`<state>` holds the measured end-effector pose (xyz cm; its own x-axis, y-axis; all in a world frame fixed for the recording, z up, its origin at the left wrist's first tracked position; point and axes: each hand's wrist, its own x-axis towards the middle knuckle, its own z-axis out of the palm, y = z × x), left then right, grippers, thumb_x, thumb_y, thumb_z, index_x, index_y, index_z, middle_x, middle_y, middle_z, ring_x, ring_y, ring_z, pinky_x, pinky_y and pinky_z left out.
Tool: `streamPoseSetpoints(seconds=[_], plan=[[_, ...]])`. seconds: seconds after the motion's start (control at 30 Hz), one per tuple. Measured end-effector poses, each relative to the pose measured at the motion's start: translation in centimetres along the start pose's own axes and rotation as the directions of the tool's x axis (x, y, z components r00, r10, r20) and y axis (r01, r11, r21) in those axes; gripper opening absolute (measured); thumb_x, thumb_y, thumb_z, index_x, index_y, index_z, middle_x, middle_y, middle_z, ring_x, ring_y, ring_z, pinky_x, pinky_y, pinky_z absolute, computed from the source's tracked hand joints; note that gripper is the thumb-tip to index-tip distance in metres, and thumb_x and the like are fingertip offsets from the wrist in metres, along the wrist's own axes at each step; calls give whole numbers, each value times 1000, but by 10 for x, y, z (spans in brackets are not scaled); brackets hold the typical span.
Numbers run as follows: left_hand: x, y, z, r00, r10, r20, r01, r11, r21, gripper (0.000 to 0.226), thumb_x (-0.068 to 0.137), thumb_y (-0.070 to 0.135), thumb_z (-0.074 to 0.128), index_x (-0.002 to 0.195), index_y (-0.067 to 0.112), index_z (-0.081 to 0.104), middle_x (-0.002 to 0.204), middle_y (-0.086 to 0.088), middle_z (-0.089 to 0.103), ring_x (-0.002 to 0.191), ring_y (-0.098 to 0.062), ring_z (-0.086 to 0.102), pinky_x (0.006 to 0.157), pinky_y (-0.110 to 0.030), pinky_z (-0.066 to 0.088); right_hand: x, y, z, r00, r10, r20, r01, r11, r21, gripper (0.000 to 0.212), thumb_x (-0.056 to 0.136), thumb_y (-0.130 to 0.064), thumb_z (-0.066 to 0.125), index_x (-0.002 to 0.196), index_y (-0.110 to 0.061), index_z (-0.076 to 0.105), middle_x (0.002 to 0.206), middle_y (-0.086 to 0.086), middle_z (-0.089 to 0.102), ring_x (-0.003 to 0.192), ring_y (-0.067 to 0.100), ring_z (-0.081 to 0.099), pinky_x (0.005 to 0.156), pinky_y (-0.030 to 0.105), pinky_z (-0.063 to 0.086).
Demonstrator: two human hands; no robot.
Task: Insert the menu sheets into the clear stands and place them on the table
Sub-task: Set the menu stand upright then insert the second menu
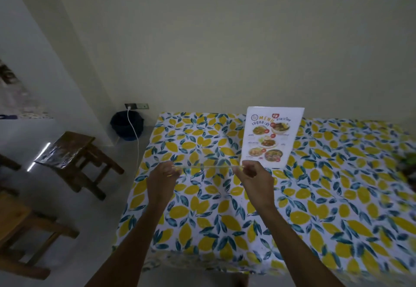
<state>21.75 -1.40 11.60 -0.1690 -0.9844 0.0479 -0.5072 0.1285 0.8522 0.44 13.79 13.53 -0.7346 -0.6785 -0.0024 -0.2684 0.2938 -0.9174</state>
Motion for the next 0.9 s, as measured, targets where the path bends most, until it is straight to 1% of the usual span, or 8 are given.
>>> streamPoseSetpoints(seconds=[0.07, 0.17, 0.27, 0.37, 0.47, 0.53, 0.7, 0.9], plan=[[14, 5, -1, 999, -7, 36, 11, 992, -126, 22, 88, 14, 72, 107, 4, 72, 100, -8, 72, 92, -24, 67, 85, -42, 54, 10, -8, 0, 1000, -31, -2, 31, 999, -21, 31, 86, -34, 75, 113, -20, 66, 93, -7, 65, 88, 10, 62, 80, 23, 50], [36, 22, -3, 994, -38, 99, 50, 992, -116, 8, 90, 17, 67, 97, 18, 71, 95, -2, 70, 87, -19, 64, 82, -31, 51, 36, -18, 3, 995, -85, -46, 82, 994, -67, 22, 89, -27, 71, 107, -14, 71, 90, -5, 67, 87, 11, 64, 72, 5, 43], [63, 25, 4, 998, -14, 62, 20, 995, -99, 4, 91, 23, 66, 87, 24, 66, 85, 2, 68, 75, -8, 59, 65, -13, 47, 70, -22, 9, 988, -147, -54, 140, 984, -108, 20, 92, -29, 68, 101, -11, 72, 92, 3, 73, 87, 16, 67, 76, 18, 47], [85, 28, 16, 994, 106, 31, -105, 994, -24, 25, 92, 34, 59, 69, 24, 59, 64, 1, 55, 60, 0, 50, 63, -28, 47, 103, -20, 19, 987, -148, -56, 141, 983, -121, 19, 93, -28, 66, 97, -10, 72, 89, 5, 73, 81, 15, 65, 73, 22, 45], [103, 37, 29, 998, 47, 30, -47, 999, -23, 14, 94, 26, 59, 98, 22, 72, 87, 9, 66, 77, 1, 57, 68, -12, 44, 131, -10, 31, 990, -135, -29, 128, 976, -176, 20, 93, -27, 66, 93, -7, 70, 84, 6, 71, 77, 16, 62, 70, 26, 43], [117, 33, 42, 1000, 31, 0, -31, 999, -15, 9, 94, 23, 62, 99, 23, 69, 90, 6, 66, 80, -6, 58, 64, -2, 36, 145, 4, 41, 996, -84, 10, 84, 978, -193, 23, 94, -26, 64, 89, -4, 68, 78, 8, 68, 72, 19, 60, 67, 31, 41], [143, 21, 69, 1000, 2, -13, -1, 993, 118, 16, 91, 26, 66, 99, 12, 71, 86, 6, 65, 79, -8, 59, 66, -19, 36, 167, 45, 65, 998, -9, 60, 24, 964, -264, 26, 97, -24, 58, 81, -4, 62, 65, 6, 58, 61, 22, 55, 59, 34, 39], [167, 12, 78, 998, -20, 59, 12, 990, 140, 25, 86, 31, 72, 106, 15, 72, 95, 5, 75, 79, 3, 65, 64, -10, 45, 175, 69, 78, 998, -7, 66, 24, 962, -270, 17, 97, -20, 59, 84, -10, 62, 64, 0, 59, 55, 14, 56, 49, 25, 39]])
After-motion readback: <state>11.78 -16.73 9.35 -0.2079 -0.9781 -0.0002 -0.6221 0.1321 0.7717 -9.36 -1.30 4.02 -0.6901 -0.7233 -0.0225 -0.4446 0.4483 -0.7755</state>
